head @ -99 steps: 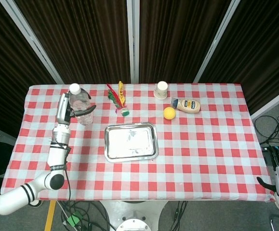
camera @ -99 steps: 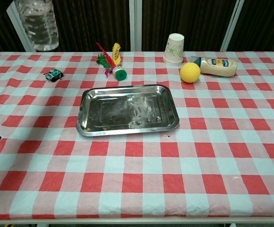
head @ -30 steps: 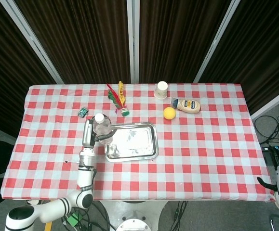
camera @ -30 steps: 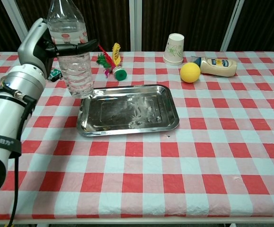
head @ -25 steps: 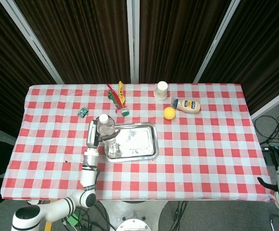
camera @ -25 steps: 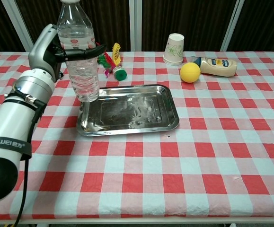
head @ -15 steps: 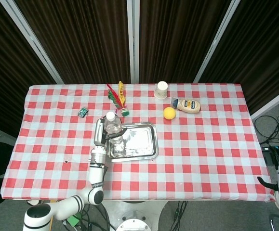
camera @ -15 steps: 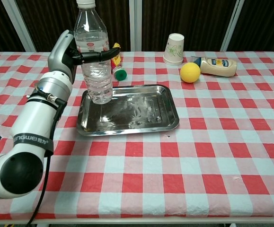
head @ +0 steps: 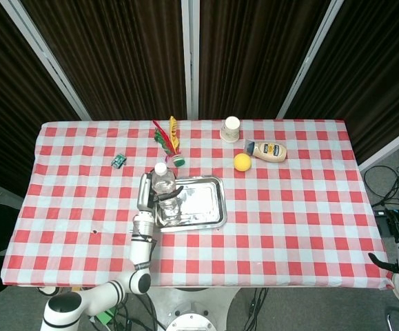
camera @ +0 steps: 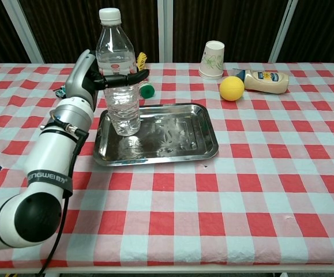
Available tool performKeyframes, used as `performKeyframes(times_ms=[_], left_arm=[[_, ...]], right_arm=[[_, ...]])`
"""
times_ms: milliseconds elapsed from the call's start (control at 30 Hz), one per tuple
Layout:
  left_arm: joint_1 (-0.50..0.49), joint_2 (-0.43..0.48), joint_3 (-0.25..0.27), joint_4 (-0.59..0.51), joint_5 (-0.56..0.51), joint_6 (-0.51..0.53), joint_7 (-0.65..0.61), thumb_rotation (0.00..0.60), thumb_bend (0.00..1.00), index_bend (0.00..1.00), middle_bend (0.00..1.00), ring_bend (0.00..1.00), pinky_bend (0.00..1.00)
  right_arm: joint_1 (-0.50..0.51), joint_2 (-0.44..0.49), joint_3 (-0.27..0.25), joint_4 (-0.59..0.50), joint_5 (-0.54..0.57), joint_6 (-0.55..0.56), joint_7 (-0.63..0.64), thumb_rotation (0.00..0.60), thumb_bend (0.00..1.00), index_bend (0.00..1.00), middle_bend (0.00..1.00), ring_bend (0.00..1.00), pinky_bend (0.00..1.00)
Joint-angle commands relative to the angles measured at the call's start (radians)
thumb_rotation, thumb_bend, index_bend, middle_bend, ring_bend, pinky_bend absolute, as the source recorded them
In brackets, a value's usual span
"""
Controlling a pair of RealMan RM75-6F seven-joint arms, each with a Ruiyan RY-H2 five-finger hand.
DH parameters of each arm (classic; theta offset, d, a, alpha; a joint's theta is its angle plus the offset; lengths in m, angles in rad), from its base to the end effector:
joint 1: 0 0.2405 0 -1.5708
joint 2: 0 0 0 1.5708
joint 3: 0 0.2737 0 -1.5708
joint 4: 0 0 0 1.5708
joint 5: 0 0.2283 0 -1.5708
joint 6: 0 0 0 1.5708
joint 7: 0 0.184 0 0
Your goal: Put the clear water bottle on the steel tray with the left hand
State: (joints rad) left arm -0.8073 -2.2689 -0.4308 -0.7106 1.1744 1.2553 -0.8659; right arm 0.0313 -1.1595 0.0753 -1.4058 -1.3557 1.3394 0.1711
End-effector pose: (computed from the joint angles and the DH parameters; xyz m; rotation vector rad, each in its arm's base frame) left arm -0.1117 0.4103 -0.1451 -0.7483 -1.7961 -1.9199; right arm -0.4185 -0.2073 0.1567 1.2280 -1.0778 0.7417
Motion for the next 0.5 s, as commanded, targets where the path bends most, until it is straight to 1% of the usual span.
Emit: performKeyframes(times_ms=[33,133,267,300,500], left_arm=[[-0.011,0.000,0.016,0.001,-0.017,0.008,-0.005,0.600,0.26,0.60,0.61,0.50,0.58],[-0.019,0.000,0.029,0.002,-0.033,0.014,-0.009,0.600,0.25,0.57,0.59,0.49,0.57],[-0.022,0.000,0.052,0.010,-0.044,0.016,-0.017,0.600,0.20,0.47,0.54,0.46,0.54],[-0.021,0.000,0.056,0.011,-0.048,0.015,-0.019,0.600,0.19,0.46,0.53,0.46,0.54],[-0.015,0.000,0.077,0.018,-0.066,0.020,-0.025,0.600,0.19,0.45,0.53,0.46,0.54]], right_arm=[[-0.001,-0.001,0.000,0.000,0.000,0.001,0.000,0.600,0.10,0.00,0.05,0.00,0.00],[-0.002,-0.001,-0.001,0.001,-0.001,0.004,-0.001,0.600,0.10,0.00,0.05,0.00,0.00],[-0.003,-0.002,-0.001,0.003,-0.002,0.007,0.003,0.600,0.10,0.00,0.05,0.00,0.00],[-0.004,-0.002,-0.001,0.004,-0.002,0.007,0.003,0.600,0.10,0.00,0.05,0.00,0.00],[-0.004,-0.003,-0.001,0.004,-0.002,0.006,0.004,0.600,0.10,0.00,0.05,0.00,0.00]])
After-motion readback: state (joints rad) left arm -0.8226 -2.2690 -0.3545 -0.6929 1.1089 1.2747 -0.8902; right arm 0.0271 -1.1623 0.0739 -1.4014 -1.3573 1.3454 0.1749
